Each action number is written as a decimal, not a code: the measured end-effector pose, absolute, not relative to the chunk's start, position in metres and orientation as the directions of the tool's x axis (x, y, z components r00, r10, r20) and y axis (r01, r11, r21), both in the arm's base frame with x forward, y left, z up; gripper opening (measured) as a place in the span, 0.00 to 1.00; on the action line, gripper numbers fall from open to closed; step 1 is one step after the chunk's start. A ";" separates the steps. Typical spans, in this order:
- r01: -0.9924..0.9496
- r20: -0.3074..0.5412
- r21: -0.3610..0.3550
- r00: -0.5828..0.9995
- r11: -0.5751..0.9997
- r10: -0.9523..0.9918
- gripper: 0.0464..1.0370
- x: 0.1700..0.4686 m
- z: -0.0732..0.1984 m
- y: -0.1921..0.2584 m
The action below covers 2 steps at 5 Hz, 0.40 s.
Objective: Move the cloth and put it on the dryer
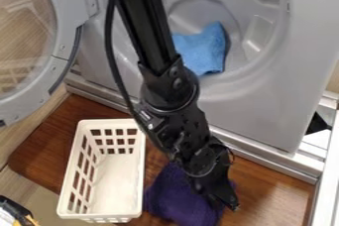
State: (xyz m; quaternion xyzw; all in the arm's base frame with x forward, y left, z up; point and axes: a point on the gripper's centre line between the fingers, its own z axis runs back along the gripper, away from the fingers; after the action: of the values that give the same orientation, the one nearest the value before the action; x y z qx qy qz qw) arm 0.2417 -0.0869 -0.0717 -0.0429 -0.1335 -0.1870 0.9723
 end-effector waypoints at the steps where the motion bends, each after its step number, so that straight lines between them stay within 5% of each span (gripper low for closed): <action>1: 0.347 0.270 -0.046 0.907 0.937 -0.322 0.09 0.231 -0.060 -0.072; 2: 0.326 0.304 -0.033 0.904 0.945 -0.301 0.04 0.229 -0.030 -0.060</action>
State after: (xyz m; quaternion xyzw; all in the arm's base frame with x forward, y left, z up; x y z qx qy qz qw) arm 0.2292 -0.0597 -0.0300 -0.0415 -0.1489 -0.1610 0.9748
